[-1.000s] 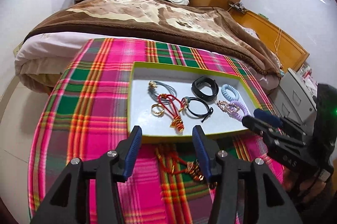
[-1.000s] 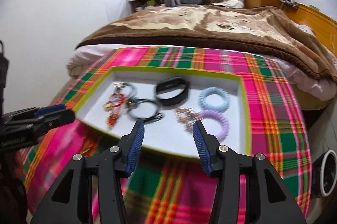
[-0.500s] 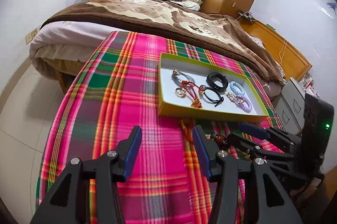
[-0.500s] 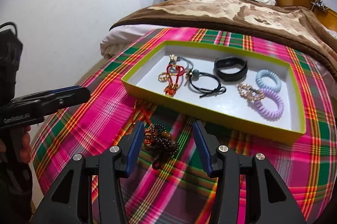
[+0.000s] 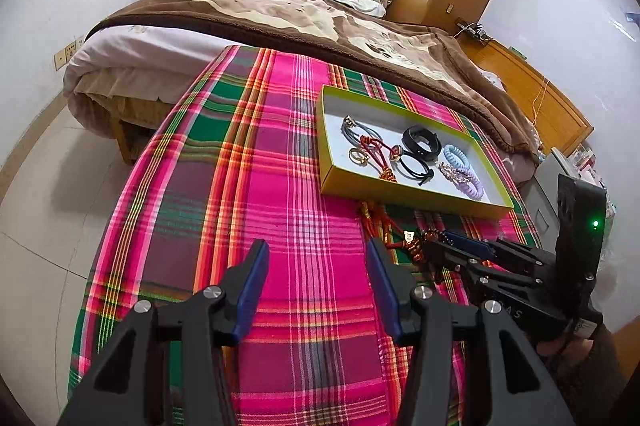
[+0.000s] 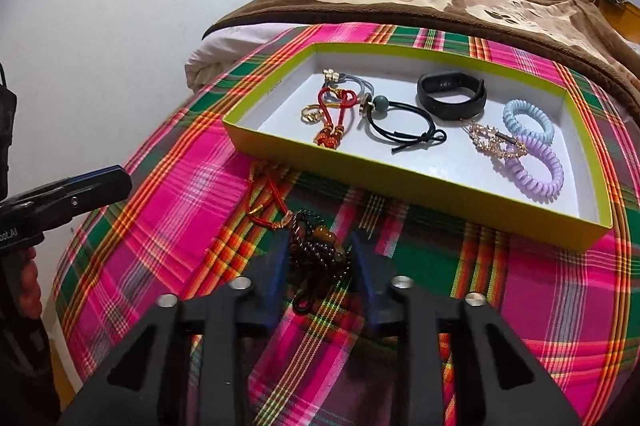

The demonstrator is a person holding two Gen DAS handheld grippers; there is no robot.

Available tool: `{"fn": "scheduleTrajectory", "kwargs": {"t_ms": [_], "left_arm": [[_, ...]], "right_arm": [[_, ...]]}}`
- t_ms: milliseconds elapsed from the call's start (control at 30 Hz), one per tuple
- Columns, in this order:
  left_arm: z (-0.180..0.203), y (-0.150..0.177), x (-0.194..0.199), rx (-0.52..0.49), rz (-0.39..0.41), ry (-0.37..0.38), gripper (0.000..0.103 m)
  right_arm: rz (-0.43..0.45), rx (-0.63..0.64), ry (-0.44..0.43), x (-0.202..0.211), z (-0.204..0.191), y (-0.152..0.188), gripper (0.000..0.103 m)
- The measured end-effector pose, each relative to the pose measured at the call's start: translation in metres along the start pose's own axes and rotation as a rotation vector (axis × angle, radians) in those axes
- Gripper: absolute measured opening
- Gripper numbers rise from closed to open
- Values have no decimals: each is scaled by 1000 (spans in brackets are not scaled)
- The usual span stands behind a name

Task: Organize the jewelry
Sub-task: 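Grasp the brown beaded bracelet with the right gripper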

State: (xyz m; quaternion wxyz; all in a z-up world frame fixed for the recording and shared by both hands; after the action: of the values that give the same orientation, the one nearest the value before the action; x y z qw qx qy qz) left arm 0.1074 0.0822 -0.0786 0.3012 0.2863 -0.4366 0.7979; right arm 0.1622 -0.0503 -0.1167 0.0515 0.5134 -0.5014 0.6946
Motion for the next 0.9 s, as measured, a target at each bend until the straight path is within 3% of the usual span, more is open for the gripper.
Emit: {"fn": "scheduleTrajectory", "kwargs": {"t_ms": [367,700,900], "left_arm": [[3,5,-4,-3,-15,-9,52],[18,13,-13,-27,-45,-6,52],[39,25,-26,-61,-77,5,52]], "right_arm": [[16,-16,-24,12,-3,4,27],[25,-5,-137,27,-36,19,27],[72,-53,-84,48,-20,25,27]]}}
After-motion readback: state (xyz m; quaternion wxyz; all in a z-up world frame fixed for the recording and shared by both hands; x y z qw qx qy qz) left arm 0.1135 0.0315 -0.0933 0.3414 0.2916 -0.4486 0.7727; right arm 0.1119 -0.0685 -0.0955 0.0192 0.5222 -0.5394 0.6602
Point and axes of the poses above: each gripper's, at about its wrist camera, not at the fingertips, and x roughly against the way its jaws point, z to its right, y to its underside, the point moved 10 cm from there along -x, roughly the way its jaws point, and after that the axes turned 15 degrees about x, right-handed, at the moved point
